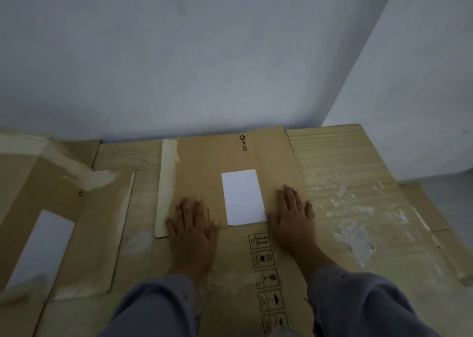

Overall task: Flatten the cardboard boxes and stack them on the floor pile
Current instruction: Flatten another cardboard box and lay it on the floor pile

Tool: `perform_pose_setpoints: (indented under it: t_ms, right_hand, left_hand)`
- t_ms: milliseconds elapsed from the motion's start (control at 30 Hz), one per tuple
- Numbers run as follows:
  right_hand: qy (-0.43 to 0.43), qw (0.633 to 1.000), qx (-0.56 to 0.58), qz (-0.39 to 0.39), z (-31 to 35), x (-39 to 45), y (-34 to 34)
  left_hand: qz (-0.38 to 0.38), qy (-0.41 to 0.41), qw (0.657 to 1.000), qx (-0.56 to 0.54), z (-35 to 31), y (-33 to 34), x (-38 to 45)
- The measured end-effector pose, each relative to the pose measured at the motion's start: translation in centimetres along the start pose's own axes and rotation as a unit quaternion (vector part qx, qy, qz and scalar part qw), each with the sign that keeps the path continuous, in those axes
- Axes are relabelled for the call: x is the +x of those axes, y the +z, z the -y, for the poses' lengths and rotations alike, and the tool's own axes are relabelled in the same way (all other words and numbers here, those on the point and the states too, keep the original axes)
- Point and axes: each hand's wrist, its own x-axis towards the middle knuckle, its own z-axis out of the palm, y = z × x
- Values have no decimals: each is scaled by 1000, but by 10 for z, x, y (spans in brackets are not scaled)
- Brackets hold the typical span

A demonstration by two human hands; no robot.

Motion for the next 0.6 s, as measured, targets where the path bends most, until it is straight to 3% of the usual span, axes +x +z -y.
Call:
perform_pose_setpoints:
  t_ms: [167, 333, 600]
  right_hand:
    - [6, 998, 17, -59, -24, -61, 21]
    - [8, 997, 12, -79, -31, -73, 26]
    - [28, 996, 23, -86, -32, -71, 27]
  left_hand:
    - [-2, -49, 999, -8, 2, 3, -48]
    - [-14, 21, 1000, 4, 19, 7, -80]
    - [-14, -23, 999, 39, 20, 8, -83]
